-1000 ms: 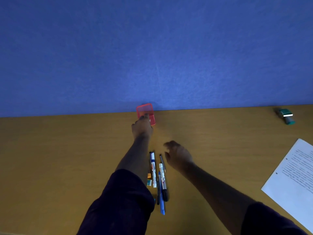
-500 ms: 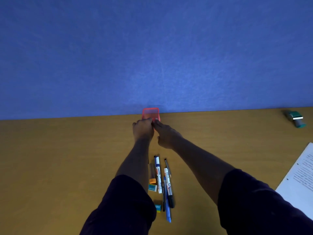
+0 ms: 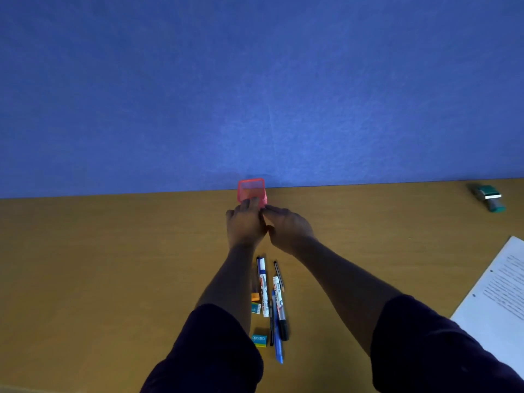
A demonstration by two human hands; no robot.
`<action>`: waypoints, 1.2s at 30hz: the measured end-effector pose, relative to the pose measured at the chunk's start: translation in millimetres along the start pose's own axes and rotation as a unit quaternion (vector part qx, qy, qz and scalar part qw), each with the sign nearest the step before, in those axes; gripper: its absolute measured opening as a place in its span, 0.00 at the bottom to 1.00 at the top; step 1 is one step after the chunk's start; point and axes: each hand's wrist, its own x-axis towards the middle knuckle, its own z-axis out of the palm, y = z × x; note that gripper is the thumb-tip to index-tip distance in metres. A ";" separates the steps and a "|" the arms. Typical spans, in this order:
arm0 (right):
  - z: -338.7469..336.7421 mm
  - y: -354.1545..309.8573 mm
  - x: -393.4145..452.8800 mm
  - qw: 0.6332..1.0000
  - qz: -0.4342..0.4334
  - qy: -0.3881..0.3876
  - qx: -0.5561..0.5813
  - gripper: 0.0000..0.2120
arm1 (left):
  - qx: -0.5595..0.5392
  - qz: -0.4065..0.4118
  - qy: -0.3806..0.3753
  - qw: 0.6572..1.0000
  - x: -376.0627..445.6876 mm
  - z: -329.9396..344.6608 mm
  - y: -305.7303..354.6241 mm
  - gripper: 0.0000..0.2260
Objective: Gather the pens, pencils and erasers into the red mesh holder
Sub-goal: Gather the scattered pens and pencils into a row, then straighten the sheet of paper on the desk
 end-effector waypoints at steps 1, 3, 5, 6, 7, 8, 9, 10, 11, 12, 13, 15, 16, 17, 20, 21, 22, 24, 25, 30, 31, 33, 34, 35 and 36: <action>-0.5 2.1 -8.0 1.000 0.001 0.020 -0.006 0.19 | -0.006 0.004 0.003 1.000 -7.5 0.5 4.2 0.15; -2.9 9.4 -27.4 0.998 0.013 0.060 -0.013 0.15 | -0.014 0.017 0.001 1.000 -22.4 1.4 14.6 0.13; -5.3 20.0 -44.5 0.996 0.041 0.076 -0.017 0.15 | -0.028 0.025 -0.004 0.999 -34.9 4.5 26.7 0.12; -8.0 26.5 -54.4 0.995 0.059 0.082 -0.019 0.15 | -0.037 0.030 -0.005 0.999 -41.4 5.8 34.8 0.11; -11.6 33.7 -66.1 0.993 0.078 0.090 -0.020 0.16 | -0.045 0.037 -0.008 0.998 -48.8 7.1 44.0 0.11; -15.4 41.9 -79.1 0.990 0.099 0.100 -0.023 0.16 | -0.054 0.046 -0.018 0.997 -57.3 8.8 54.2 0.11; -20.0 50.6 -93.4 0.986 0.122 0.108 -0.028 0.16 | -0.065 0.054 -0.032 0.996 -66.4 11.0 65.3 0.11; -24.7 60.1 -108.7 0.982 0.147 0.115 -0.034 0.16 | -0.078 0.058 -0.044 0.994 -75.7 13.3 76.9 0.11; -29.4 70.2 -125.1 0.977 0.175 0.117 -0.038 0.17 | -0.092 0.059 -0.054 0.993 -84.7 15.8 88.6 0.11; -33.9 80.4 -141.9 0.970 0.208 0.115 -0.039 0.17 | -0.105 0.060 -0.066 0.990 -93.0 18.7 100.3 0.11; -37.9 90.6 -159.1 0.963 0.245 0.109 -0.039 0.18 | -0.116 0.065 -0.080 0.988 -101.5 22.0 112.3 0.12; -44.7 110.8 -193.3 0.942 0.319 0.095 -0.040 0.18 | -0.135 0.082 -0.105 0.982 -118.3 28.1 137.2 0.13; -47.4 119.5 -209.6 0.930 0.355 0.093 -0.039 0.19 | -0.143 0.089 -0.116 0.979 -126.4 30.7 149.5 0.14; -50.2 127.0 -224.8 0.916 0.388 0.092 -0.037 0.19 | -0.149 0.093 -0.129 0.976 -133.8 33.3 161.4 0.15; -59.6 145.1 -263.5 0.875 0.473 0.087 -0.053 0.21 | -0.152 0.095 -0.179 0.968 -155.1 41.8 195.9 0.19; -63.2 149.6 -274.7 0.861 0.498 0.088 -0.056 0.21 | -0.146 0.096 -0.194 0.965 -161.2 44.0 207.0 0.19; -67.1 154.3 -285.1 0.845 0.523 0.095 -0.052 0.21 | -0.140 0.101 -0.205 0.963 -166.1 46.1 218.3 0.19; -78.6 164.4 -303.0 0.808 0.576 0.119 -0.034 0.21 | -0.136 0.120 -0.222 0.958 -173.4 49.3 242.1 0.18; -84.8 170.1 -311.6 0.786 0.603 0.133 -0.022 0.21 | -0.136 0.130 -0.232 0.954 -175.9 49.0 255.2 0.18; -111.8 195.5 -355.8 0.690 0.703 0.170 0.014 0.24 | -0.116 0.155 -0.262 0.945 -179.3 55.5 311.7 0.15; -116.2 199.1 -362.8 0.679 0.715 0.165 0.023 0.25 | -0.109 0.153 -0.265 0.946 -178.4 58.1 318.7 0.15; -120.7 214.6 -389.1 0.630 0.758 0.163 0.042 0.28 | -0.098 0.158 -0.278 0.942 -185.5 63.7 345.4 0.16; -128.8 224.7 -411.3 0.600 0.780 0.169 0.046 0.29 | -0.086 0.168 -0.287 0.939 -193.1 69.0 372.8 0.16; -126.9 224.4 -411.2 0.607 0.777 0.158 0.044 0.30 | -0.073 0.155 -0.292 0.941 -193.6 71.9 371.5 0.17; -125.8 224.7 -413.6 0.618 0.771 0.149 0.045 0.32 | -0.064 0.138 -0.295 0.943 -194.1 73.1 373.2 0.18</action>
